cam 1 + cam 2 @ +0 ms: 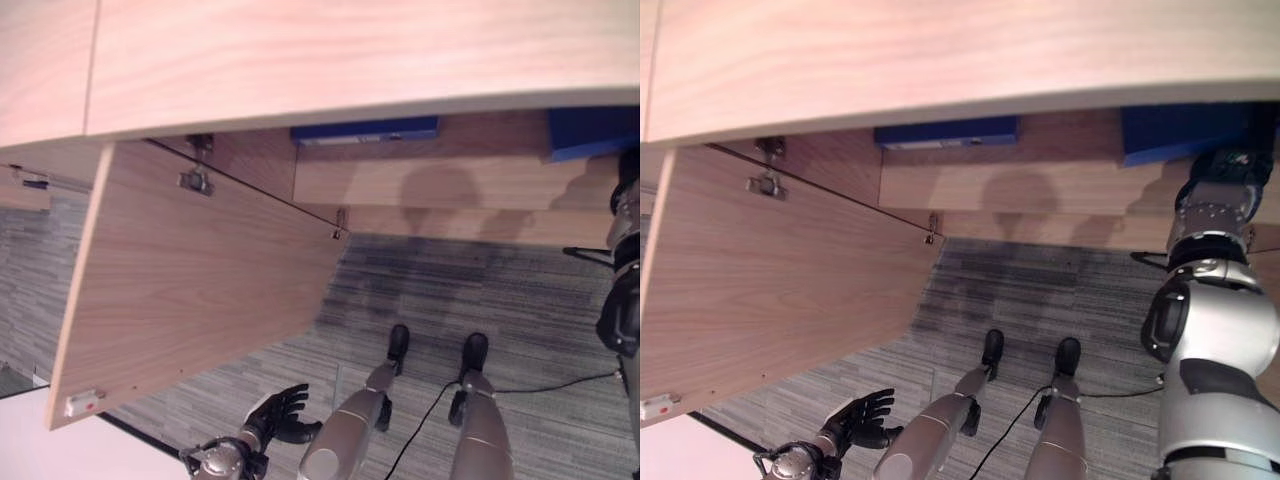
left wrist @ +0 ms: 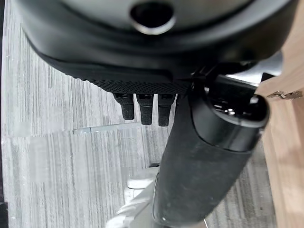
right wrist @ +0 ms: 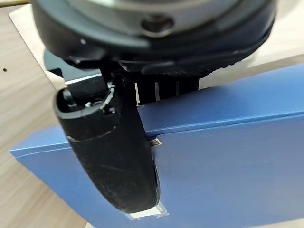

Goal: Put the empty folder in the office cabinet

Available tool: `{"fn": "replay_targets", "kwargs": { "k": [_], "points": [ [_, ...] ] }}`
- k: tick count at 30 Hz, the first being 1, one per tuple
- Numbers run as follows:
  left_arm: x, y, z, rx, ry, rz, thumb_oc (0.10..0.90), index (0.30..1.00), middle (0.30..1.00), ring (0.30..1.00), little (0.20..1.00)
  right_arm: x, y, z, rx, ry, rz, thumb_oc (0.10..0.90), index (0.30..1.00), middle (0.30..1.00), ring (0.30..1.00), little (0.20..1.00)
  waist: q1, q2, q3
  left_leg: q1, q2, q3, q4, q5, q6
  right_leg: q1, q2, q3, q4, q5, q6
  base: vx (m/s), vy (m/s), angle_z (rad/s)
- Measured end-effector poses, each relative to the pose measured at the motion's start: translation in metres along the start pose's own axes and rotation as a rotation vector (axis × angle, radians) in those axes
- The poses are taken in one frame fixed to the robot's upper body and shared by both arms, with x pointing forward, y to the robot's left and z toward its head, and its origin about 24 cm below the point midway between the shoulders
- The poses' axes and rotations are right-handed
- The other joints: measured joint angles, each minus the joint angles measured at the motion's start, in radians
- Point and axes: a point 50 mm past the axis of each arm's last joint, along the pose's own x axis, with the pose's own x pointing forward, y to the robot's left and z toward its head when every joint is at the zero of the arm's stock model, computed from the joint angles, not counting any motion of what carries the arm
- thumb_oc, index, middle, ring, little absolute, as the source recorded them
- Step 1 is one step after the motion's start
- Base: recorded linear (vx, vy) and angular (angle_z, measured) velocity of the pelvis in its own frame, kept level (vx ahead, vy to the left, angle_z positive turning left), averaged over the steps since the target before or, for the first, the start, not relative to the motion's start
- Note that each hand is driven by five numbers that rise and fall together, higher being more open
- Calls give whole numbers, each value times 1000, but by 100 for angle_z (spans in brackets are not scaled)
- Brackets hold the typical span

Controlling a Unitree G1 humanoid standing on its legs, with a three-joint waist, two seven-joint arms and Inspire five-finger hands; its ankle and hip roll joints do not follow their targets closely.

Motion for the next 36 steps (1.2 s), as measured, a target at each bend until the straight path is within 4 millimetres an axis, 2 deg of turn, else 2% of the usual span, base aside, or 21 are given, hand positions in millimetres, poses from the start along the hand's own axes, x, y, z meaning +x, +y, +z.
{"fn": "replay_targets", "kwargs": {
  "k": [2, 4, 8, 9, 10, 11, 12, 13, 15, 17, 19, 20, 21, 22, 23, 24, 26, 27, 29, 33, 36],
  "points": [
    [0, -1, -1, 1, 8, -10, 800, 900, 900, 900, 900, -2, 19, 1, -22, -12, 64, 400, 300, 300, 300, 300, -9, -1, 5, -27, -2, 13, 7, 2, 3, -53, 4, 23, 45, -7, -8, -28, -115, -5],
    [-1, 5, 4, 3, -12, 0, 800, 900, 900, 900, 900, -3, 22, 0, -62, -17, 88, 400, 300, 300, 300, 300, -33, -20, 20, -75, -18, 21, 94, -11, -6, -72, -13, 26, 82, -22, -22, 17, -86, 11],
    [1, 8, 13, 9, -42, 7, 800, 900, 900, 900, 900, -7, 22, -17, -99, 22, 92, 400, 300, 300, 300, 300, -26, -31, 30, -135, -10, -2, 234, -71, -12, -78, 26, 24, 101, -22, -52, 67, -30, -4],
    [2, 7, 14, 10, -45, 3, 800, 900, 900, 900, 900, -7, 22, -18, -96, 23, 94, 400, 300, 300, 300, 300, -20, -32, 33, -144, -9, -33, 250, -81, -19, -79, 33, 26, 98, -22, -56, 216, 53, -19],
    [4, 7, 20, 16, -62, -2, 800, 900, 900, 900, 900, -8, 26, -18, -89, 10, 106, 400, 300, 300, 300, 300, -8, -36, 47, -210, -33, -101, 327, -156, -31, -79, 51, 50, 76, 4, -94, 156, 56, -38],
    [6, 6, 24, 27, -70, -13, 800, 900, 900, 900, 900, -10, 28, -21, -94, 15, 115, 400, 300, 300, 300, 300, 7, -56, 66, -213, -57, -137, 276, -160, -32, -77, 65, 65, 53, 22, -91, 73, 83, -51],
    [5, 5, 23, 28, -69, -15, 800, 900, 900, 900, 900, -12, 31, -28, -97, 19, 129, 400, 300, 300, 300, 300, 6, -57, 69, -240, -69, -179, 268, -171, -30, -72, 86, 65, 20, 37, -78, 81, 65, -97],
    [2, 9, 20, 56, -52, -19, 800, 900, 900, 900, 900, -16, 33, -37, -75, 36, 140, 400, 300, 300, 300, 300, 25, -69, 86, -233, -67, -208, 215, -150, -24, -64, 131, 87, -10, 58, -91, 83, 69, -108],
    [1, 16, 20, 99, -30, -12, 800, 900, 900, 900, 900, -20, 32, -51, -43, 74, 130, 400, 300, 300, 300, 300, 26, -105, 122, -237, -79, -240, 272, -53, -31, -75, 157, 106, 31, 42, -78, 147, 77, -80],
    [2, 21, 28, 101, -52, 4, 800, 900, 900, 900, 900, -18, 26, -48, -22, 69, 103, 400, 300, 300, 300, 300, 22, -119, 133, -243, -89, -232, 316, -73, -17, -65, 154, 109, 41, 31, -71, 84, 99, -17],
    [0, 30, 32, 95, -70, 40, 800, 900, 900, 900, 900, -17, 8, -52, -21, 75, 56, 400, 300, 300, 300, 300, 42, -133, 143, -240, -94, -200, 391, -100, 10, -48, 146, 96, 77, 35, -6, 41, 109, -33],
    [-1, 36, 33, 85, -75, 65, 800, 900, 900, 900, 900, -18, 4, -55, -15, 83, 41, 400, 300, 300, 300, 300, 55, -142, 152, -237, -83, -171, 419, -116, 24, -64, 112, 26, 141, 19, 52, 177, 117, -36],
    [-2, 41, 35, 63, -86, 104, 800, 900, 900, 900, 900, -18, -3, -57, -16, 96, 16, 400, 300, 300, 300, 300, 60, -139, 154, -229, -88, -158, 446, -136, 53, -60, 44, -71, 206, -25, 58, 181, 111, -23],
    [-2, 43, 35, 38, -90, 122, 800, 900, 900, 900, 900, -18, -6, -59, -13, 102, 4, 400, 300, 300, 300, 300, 64, -135, 154, -221, -91, -147, 454, -141, 59, -47, -28, -142, 256, -92, 42, 162, -146, -25],
    [-2, 43, 34, 5, -96, 135, 800, 900, 900, 900, 900, -20, -4, -63, 14, 111, -1, 400, 300, 300, 300, 300, 72, -131, 151, -221, -84, -143, 455, -147, 67, -35, -70, -170, 268, -106, 51, 24, -197, -32],
    [-3, 49, 39, 24, -103, 150, 800, 900, 900, 900, 900, -19, -1, -62, 10, 114, 6, 400, 300, 300, 300, 300, 77, -111, 149, -214, -78, -162, 437, -140, 35, 38, -104, -175, 211, -113, 54, 21, -196, -13],
    [-6, 59, 43, 78, -96, 159, 800, 900, 900, 900, 900, -19, -4, -60, 5, 106, -17, 400, 300, 300, 300, 300, 68, -106, 143, -209, -80, -198, 411, -126, 17, 159, -71, -136, 27, -133, 53, 45, 49, 23],
    [-6, 64, 44, 72, -93, 182, 800, 900, 900, 900, 900, -19, 4, -57, 23, 89, 10, 400, 300, 300, 300, 300, 81, -101, 145, -212, -56, -202, 391, -124, 5, 150, -45, -134, -2, -119, 65, 62, 60, 5],
    [-6, 62, 38, 74, -71, 175, 800, 900, 900, 900, 900, -19, 15, -56, 27, 94, 38, 400, 300, 300, 300, 300, 86, -103, 144, -210, -59, -179, 375, -105, 11, 118, -50, -84, 43, -117, 49, 60, 21, -9],
    [-4, 51, 33, 115, -48, 125, 800, 900, 900, 900, 900, -18, 20, -53, -21, 103, 53, 400, 300, 300, 300, 300, 84, -102, 142, -216, -56, -176, 377, -104, 9, 88, -44, -58, 95, -118, 43, 35, -37, -2],
    [-2, 43, 36, 125, -63, 78, 800, 900, 900, 900, 900, -17, 21, -50, -29, 98, 60, 400, 300, 300, 300, 300, 79, -127, 123, -268, -55, -179, 406, -108, -3, 23, -43, -58, 147, -127, 17, 18, -73, 6]
  ]
}}
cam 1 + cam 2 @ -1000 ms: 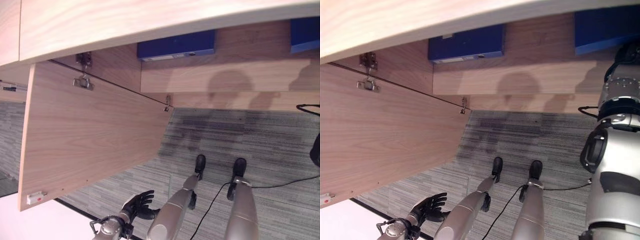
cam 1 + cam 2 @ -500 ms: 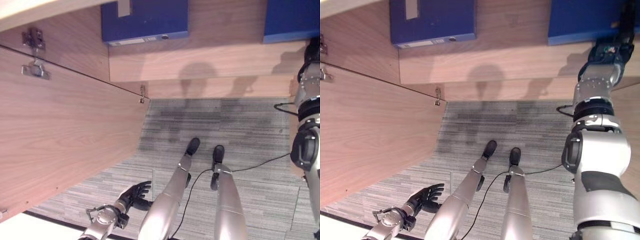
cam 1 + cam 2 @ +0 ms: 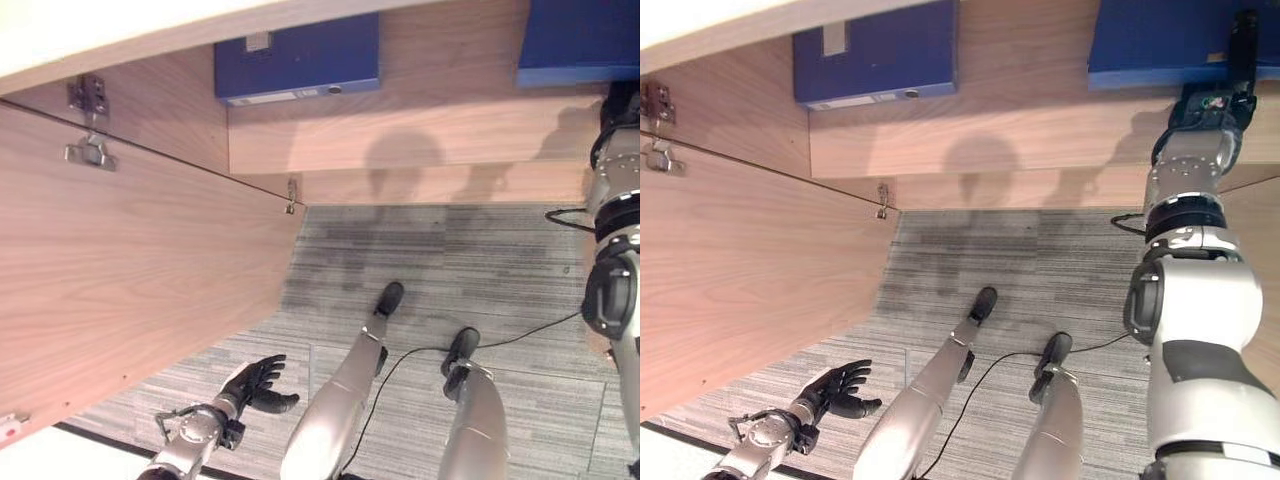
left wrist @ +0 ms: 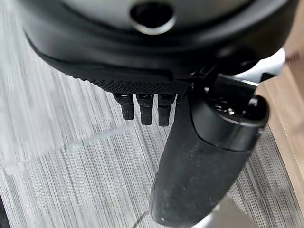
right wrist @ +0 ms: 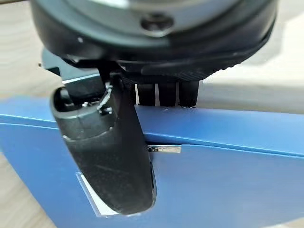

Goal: Put the empty folder in the office cabinet

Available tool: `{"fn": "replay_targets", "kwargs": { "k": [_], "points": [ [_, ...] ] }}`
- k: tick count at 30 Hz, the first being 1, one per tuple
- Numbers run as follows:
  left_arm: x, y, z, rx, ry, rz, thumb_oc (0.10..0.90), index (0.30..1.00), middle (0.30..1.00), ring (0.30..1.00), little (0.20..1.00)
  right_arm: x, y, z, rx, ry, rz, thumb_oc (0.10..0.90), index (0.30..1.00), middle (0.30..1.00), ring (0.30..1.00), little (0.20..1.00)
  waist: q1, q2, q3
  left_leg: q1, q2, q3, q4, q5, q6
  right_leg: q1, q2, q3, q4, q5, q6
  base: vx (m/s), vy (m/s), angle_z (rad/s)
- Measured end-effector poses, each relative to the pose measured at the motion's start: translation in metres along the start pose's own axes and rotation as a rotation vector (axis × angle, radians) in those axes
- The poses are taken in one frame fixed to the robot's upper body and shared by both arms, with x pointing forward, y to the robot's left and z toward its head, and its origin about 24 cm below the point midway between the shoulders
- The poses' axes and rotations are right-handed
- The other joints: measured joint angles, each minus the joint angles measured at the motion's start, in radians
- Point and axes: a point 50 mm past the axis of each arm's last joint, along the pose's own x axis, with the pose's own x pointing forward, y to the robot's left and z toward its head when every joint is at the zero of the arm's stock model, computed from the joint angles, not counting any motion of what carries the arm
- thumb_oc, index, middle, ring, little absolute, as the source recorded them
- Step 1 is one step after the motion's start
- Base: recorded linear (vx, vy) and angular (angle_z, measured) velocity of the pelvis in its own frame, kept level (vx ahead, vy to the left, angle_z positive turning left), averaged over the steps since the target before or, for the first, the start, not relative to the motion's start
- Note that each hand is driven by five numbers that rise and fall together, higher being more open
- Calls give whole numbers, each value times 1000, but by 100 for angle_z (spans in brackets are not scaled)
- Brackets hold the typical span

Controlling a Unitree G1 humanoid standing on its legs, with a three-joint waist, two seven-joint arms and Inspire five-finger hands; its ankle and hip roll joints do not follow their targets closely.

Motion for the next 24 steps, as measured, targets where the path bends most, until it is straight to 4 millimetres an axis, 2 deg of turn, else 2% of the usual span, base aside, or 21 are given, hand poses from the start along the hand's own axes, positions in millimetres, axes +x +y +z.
{"fn": "replay_targets", "kwargs": {
  "k": [3, 6, 10, 13, 14, 15, 16, 24],
  "points": [
    [0, 0, 0, -3, -2, 2, 800, 900, 900, 900, 900, 1, 0, 5, -2, -12, 7, 400, 300, 300, 300, 300, 6, -5, -11, -44, -2, 3, 36, -8, -10, -48, -3, 0, 45, -8, -9, 3, -51, 1],
    [0, 1, 3, 0, -12, 7, 800, 900, 900, 900, 900, 1, 13, 9, 7, -21, 35, 400, 300, 300, 300, 300, 9, -5, -14, -87, -3, 4, 62, -6, -15, -90, -4, 1, 71, -36, -6, 6, -22, 0],
    [-2, 2, 10, -13, -56, 9, 800, 900, 900, 900, 900, 1, 24, 18, 18, -42, 61, 400, 300, 300, 300, 300, 17, -5, -14, -126, -3, -1, 64, -3, -28, -145, -4, 4, 108, -53, -26, 28, -38, 4],
    [-6, -1, 6, -9, -49, -7, 800, 900, 900, 900, 900, 1, 26, 17, -2, -42, 68, 400, 300, 300, 300, 300, 14, -4, -30, -145, -3, -2, 63, 2, -28, -169, -5, 4, 125, -58, -34, 24, -31, 5],
    [-7, -2, 4, -11, -43, -8, 800, 900, 900, 900, 900, 1, 25, 16, -7, -41, 68, 544, 516, 516, 516, 516, 14, -5, -31, -144, -2, -3, 63, 3, -28, -170, -5, 4, 127, -58, -36, 0, 0, 0],
    [-7, -2, 2, -11, -39, -9, 800, 900, 900, 900, 900, 1, 25, 16, -11, -40, 67, 588, 582, 582, 582, 582, 13, -5, -32, -144, -3, -4, 64, 4, -28, -170, -5, 2, 130, -58, -36, 24, -38, 6],
    [-8, -2, 1, -11, -35, -9, 800, 900, 900, 900, 900, 1, 25, 16, -12, -40, 65, 800, 900, 900, 900, 900, 11, -5, -33, -144, -3, -7, 65, 9, -24, -169, -6, 0, 133, -57, -37, 26, -47, 9],
    [-9, 1, -4, -12, -14, 5, 800, 900, 900, 900, 900, 2, 19, 14, -32, -30, 18, 800, 900, 900, 900, 900, -12, -17, -49, -147, -2, -23, 58, 18, -37, -168, -3, -9, 131, -58, -38, 13, -20, 4]
  ]
}}
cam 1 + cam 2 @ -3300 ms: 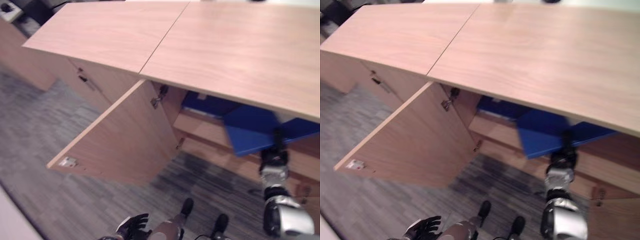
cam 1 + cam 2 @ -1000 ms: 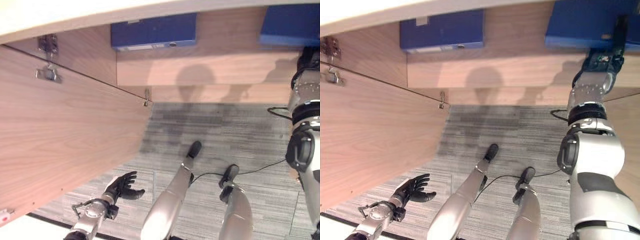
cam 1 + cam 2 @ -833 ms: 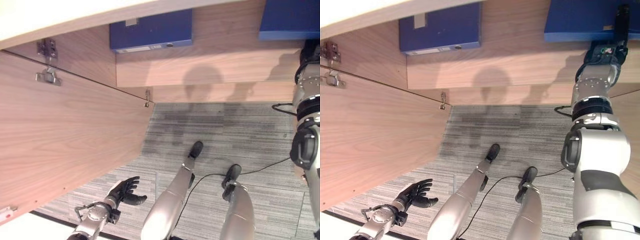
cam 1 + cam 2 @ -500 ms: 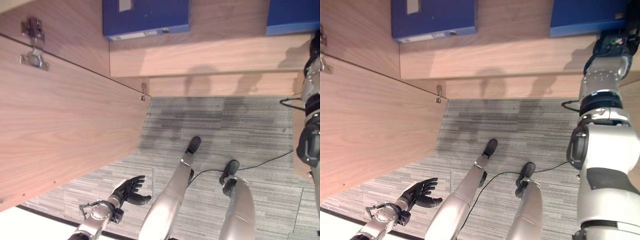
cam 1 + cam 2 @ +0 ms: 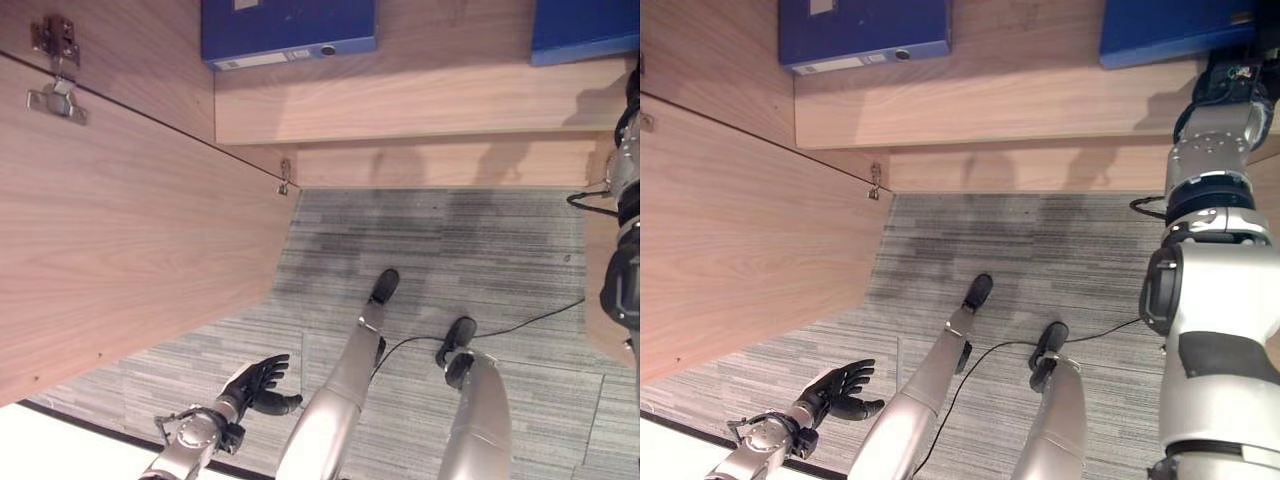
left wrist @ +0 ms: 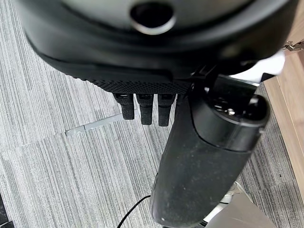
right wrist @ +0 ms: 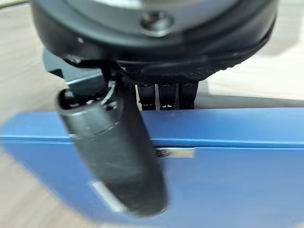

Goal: Put the empty folder in the office cabinet

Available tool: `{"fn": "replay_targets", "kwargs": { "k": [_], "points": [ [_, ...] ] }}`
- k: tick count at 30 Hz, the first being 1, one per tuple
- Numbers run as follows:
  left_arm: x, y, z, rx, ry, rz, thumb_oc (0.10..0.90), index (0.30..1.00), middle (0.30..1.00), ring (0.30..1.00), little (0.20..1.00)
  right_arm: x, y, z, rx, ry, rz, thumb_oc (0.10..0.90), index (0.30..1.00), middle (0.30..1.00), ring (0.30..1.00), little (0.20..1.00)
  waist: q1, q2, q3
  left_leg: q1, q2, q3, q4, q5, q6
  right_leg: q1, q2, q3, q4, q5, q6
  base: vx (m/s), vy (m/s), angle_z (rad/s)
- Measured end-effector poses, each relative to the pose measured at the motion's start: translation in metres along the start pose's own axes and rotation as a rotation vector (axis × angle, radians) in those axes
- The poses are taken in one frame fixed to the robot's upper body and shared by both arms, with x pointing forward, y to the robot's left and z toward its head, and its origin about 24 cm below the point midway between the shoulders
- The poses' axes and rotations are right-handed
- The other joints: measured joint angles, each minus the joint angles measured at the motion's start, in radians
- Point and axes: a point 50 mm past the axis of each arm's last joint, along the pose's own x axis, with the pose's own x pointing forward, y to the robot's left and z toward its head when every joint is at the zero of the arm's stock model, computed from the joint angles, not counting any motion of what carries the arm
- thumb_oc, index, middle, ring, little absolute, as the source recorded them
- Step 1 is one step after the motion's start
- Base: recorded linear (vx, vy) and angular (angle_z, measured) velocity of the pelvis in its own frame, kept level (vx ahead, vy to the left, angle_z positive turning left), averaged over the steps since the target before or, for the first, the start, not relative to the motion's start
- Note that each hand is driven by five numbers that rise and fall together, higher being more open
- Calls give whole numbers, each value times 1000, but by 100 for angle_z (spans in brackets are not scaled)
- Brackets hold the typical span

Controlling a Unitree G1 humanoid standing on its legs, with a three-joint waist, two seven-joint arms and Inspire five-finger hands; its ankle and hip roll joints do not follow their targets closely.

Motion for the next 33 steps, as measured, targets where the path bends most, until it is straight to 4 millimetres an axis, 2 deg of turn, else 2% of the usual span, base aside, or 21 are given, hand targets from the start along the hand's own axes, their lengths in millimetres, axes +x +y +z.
{"fn": "replay_targets", "kwargs": {
  "k": [5, 7, 9, 13, 16, 18, 21, 24, 27, 29, 30, 33],
  "points": [
    [-1, 3, -6, 9, 27, 31, 800, 900, 900, 900, 900, 1, -16, -3, -128, 28, -141, 800, 900, 900, 900, 900, -4, -28, -25, 19, 3, -5, -13, 2, -3, 18, 3, -4, -9, 0, 0, 12, -32, 1],
    [-2, 6, -10, 22, 48, 52, 800, 900, 900, 900, 900, 0, -27, -6, -195, 56, -225, 800, 900, 900, 900, 900, -5, -51, -41, 29, 5, -7, -29, 8, -6, 24, 4, -6, -16, 0, 0, 5, -50, 3],
    [-3, 8, -14, 30, 68, 70, 800, 900, 900, 900, 900, -2, -34, -11, -260, 75, -282, 800, 900, 900, 900, 900, -15, -53, -42, 50, 10, -22, -42, 11, -8, 55, 8, -23, -34, 1, -1, 4, -42, 7],
    [-5, 12, -25, 57, 117, 109, 800, 900, 900, 900, 900, -5, -50, -22, -392, 136, -370, 800, 900, 900, 900, 900, -24, -76, -54, 99, 22, -32, -91, 23, -7, 95, 16, -31, -62, 7, -9, 25, -47, 2],
    [-5, 11, -32, 45, 153, 123, 800, 900, 900, 900, 900, -8, -76, -26, -527, 180, -433, 800, 900, 900, 900, 900, -22, -78, -55, 175, 40, -49, -159, 52, -17, 167, 27, -50, -109, 18, -16, 17, -36, 5],
    [-5, 9, -36, 38, 164, 128, 800, 900, 900, 900, 900, -10, -86, -28, -546, 193, -465, 800, 900, 900, 900, 900, -20, -82, -58, 204, 46, -54, -185, 56, -14, 191, 31, -54, -122, 18, -16, 10, -11, 3],
    [-6, 3, -43, 19, 191, 134, 800, 900, 900, 900, 900, -14, -103, -33, -602, 212, -500, 800, 900, 900, 900, 900, -19, -96, -91, 232, 58, -63, -241, 83, -20, 208, 34, -68, -143, 23, -19, 8, -9, 4],
    [-4, -5, -46, -1, 200, 122, 800, 900, 900, 900, 900, -17, -128, -31, -621, 223, -564, 800, 900, 900, 900, 900, -5, -96, -97, 297, 74, -76, -306, 103, -20, 267, 36, -87, -181, 29, -21, 29, 0, 7],
    [-5, -13, -51, -21, 216, 109, 800, 900, 900, 900, 900, -21, -144, -30, -633, 232, -606, 800, 900, 900, 900, 900, 5, -94, -140, 311, 79, -91, -355, 121, -9, 275, 33, -104, -199, 30, -21, 41, 10, 9],
    [-6, -17, -55, -44, 226, 114, 800, 900, 900, 900, 900, -22, -148, -29, -637, 237, -616, 800, 900, 900, 900, 900, 7, -86, -147, 339, 84, -98, -387, 133, -8, 299, 35, -112, -215, 31, -19, 75, 30, 11],
    [-8, -20, -60, -47, 245, 109, 800, 900, 900, 900, 900, -21, -148, -28, -652, 237, -614, 800, 900, 900, 900, 900, 7, -71, -157, 361, 87, -112, -417, 143, -6, 324, 36, -130, -232, 33, -17, 66, 16, 19],
    [-13, -22, -68, -30, 273, 104, 800, 900, 900, 900, 900, -20, -148, -24, -688, 236, -606, 800, 900, 900, 900, 900, 16, -56, -192, 366, 86, -121, -438, 153, -2, 333, 34, -146, -242, 34, -13, 38, 33, 13]
  ]
}}
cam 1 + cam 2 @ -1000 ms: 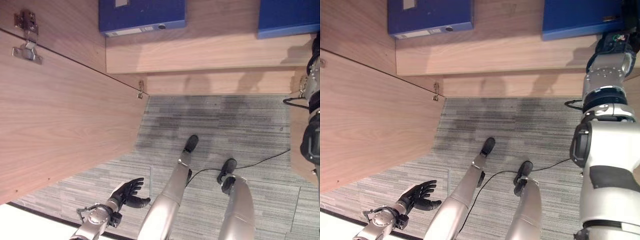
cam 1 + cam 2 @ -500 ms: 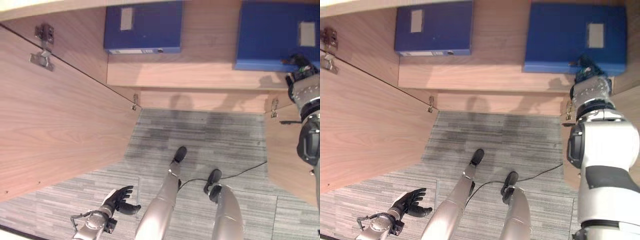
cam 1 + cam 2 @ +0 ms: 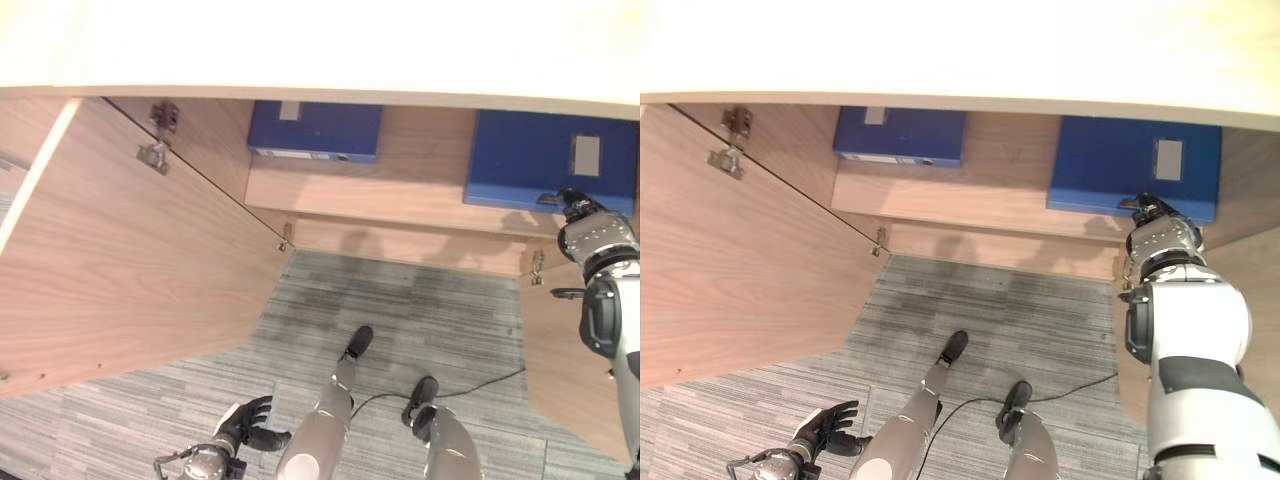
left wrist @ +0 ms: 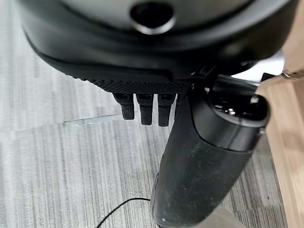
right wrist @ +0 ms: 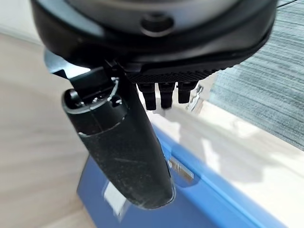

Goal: Put the empty folder in the office cabinet

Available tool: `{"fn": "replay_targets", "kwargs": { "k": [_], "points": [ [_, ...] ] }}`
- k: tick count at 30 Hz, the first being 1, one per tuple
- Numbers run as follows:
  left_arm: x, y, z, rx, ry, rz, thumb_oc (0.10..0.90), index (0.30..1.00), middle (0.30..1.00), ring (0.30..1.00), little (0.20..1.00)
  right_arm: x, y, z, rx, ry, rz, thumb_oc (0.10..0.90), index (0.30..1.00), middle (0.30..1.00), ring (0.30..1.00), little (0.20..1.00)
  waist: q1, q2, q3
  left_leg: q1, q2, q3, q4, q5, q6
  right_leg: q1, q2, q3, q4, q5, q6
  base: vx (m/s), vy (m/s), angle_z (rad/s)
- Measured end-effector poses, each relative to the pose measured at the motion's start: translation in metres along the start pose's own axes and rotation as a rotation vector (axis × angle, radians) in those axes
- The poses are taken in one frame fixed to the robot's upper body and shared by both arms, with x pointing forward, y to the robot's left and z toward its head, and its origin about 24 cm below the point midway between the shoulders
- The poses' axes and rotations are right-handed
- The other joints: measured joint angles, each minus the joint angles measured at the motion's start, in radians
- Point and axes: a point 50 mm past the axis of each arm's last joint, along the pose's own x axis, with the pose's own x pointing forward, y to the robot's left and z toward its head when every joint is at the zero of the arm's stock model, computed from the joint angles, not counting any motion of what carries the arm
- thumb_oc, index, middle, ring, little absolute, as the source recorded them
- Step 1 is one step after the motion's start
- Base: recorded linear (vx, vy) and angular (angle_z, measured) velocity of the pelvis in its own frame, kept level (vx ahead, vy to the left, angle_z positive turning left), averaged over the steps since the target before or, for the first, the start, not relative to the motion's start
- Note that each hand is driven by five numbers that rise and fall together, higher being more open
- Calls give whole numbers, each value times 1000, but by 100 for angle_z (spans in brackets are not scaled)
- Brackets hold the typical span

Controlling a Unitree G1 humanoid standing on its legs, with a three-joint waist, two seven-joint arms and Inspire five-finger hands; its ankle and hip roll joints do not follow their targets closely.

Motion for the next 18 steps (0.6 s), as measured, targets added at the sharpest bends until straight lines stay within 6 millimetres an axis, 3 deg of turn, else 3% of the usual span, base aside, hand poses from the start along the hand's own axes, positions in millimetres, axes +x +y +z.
{"fn": "replay_targets", "kwargs": {
  "k": [3, 5, 7, 9, 12, 16, 18],
  "points": [
    [6, -13, 3, 19, 38, -9, 800, 900, 900, 900, 900, -3, 6, 1, -54, -22, 11, 800, 900, 900, 900, 900, 0, 22, -23, 2, -5, -15, -1, 10, -8, 16, -1, -9, -15, 2, 4, 27, 16, 14],
    [8, -22, 11, 5, -6, -28, 800, 900, 900, 900, 900, -5, 10, 2, -55, -8, 25, 800, 900, 900, 900, 900, -1, 22, -24, 3, -7, -21, -1, 11, -10, 20, -1, -10, -15, 2, 6, 32, -7, 11],
    [5, -33, 12, -11, -36, -64, 800, 900, 900, 900, 900, -2, 0, 21, -52, -34, 11, 800, 900, 900, 900, 900, 16, 23, -24, 15, -10, -39, -4, 11, -10, 39, -2, -26, -18, -6, 16, 22, 4, 19],
    [1, -30, 2, -4, -5, -70, 800, 900, 900, 900, 900, 1, -9, 41, -83, -91, 7, 800, 900, 900, 900, 900, 31, 24, -25, 25, -15, -51, -6, 11, -11, 54, -9, -42, -14, -12, 18, 18, -7, 20],
    [-5, -27, -14, 9, 43, -79, 800, 900, 900, 900, 900, -5, -6, 66, -132, -179, 34, 800, 900, 900, 900, 900, 44, 24, -25, 30, -18, -51, -12, 11, -12, 55, -17, -48, -10, -19, 17, 4, -1, 3],
    [-10, -24, -24, 11, 80, -93, 800, 900, 900, 900, 900, -15, 8, 82, -153, -229, 105, 800, 900, 900, 900, 900, 48, 24, -25, 31, -18, -56, -14, 13, -15, 55, -17, -50, -7, -19, 16, 3, 2, 2],
    [-9, -26, -19, 10, 56, -104, 800, 900, 900, 900, 900, -16, 10, 83, -152, -224, 119, 800, 900, 900, 900, 900, 51, 24, -25, 31, -18, -66, -18, 15, -17, 54, -19, -52, -3, -21, 13, 14, 19, 9]
  ]
}}
